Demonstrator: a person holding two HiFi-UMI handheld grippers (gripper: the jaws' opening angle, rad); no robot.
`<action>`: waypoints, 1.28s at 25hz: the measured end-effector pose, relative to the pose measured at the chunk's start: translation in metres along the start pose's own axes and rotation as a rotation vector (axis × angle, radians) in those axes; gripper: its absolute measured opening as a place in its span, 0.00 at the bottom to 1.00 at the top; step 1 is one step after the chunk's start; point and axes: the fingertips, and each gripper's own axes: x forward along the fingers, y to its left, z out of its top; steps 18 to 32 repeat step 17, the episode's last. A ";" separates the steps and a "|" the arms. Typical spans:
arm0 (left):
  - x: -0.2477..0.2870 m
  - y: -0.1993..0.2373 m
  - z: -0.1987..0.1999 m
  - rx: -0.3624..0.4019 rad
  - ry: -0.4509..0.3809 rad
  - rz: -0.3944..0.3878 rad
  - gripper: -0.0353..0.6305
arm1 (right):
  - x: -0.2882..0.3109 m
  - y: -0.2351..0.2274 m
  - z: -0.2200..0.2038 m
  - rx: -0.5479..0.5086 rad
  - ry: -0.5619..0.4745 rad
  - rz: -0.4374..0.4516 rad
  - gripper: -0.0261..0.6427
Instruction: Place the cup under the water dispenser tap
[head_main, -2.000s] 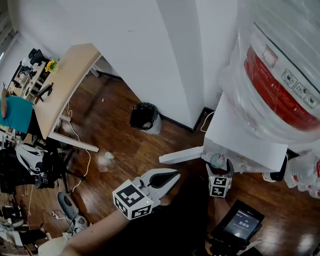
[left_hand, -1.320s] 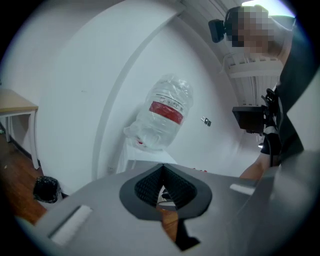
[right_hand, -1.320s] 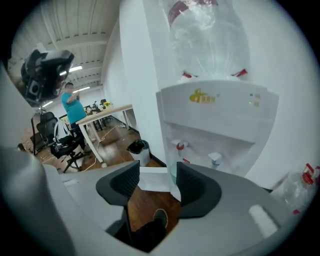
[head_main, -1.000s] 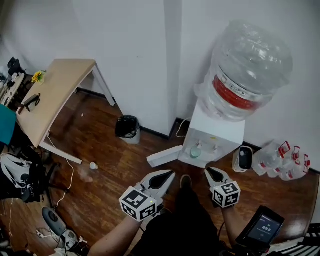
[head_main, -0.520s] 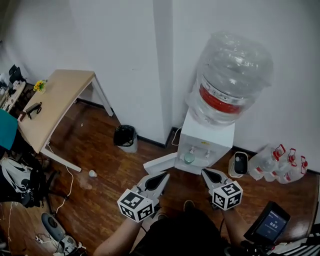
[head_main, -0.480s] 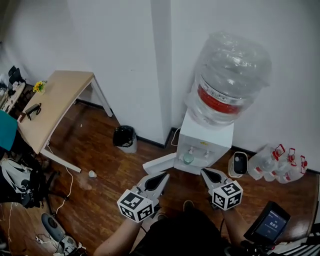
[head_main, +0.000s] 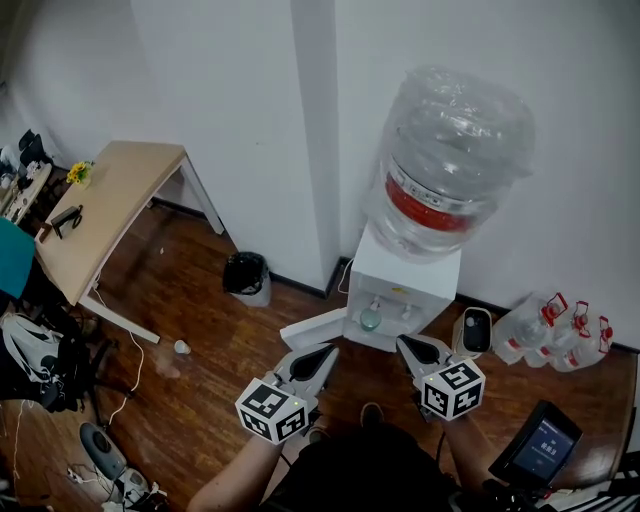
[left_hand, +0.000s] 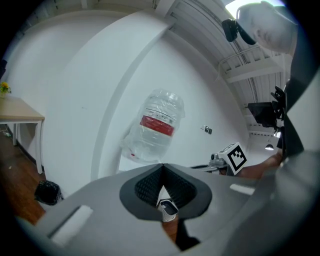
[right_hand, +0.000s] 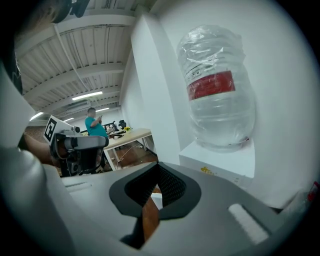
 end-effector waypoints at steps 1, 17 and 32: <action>0.000 0.000 0.000 0.000 0.001 0.003 0.05 | 0.000 0.000 0.000 -0.003 0.001 0.001 0.04; 0.004 -0.004 -0.011 -0.003 0.014 -0.001 0.05 | -0.007 -0.005 -0.001 -0.002 0.006 -0.009 0.04; 0.004 -0.004 -0.011 -0.003 0.014 -0.001 0.05 | -0.007 -0.005 -0.001 -0.002 0.006 -0.009 0.04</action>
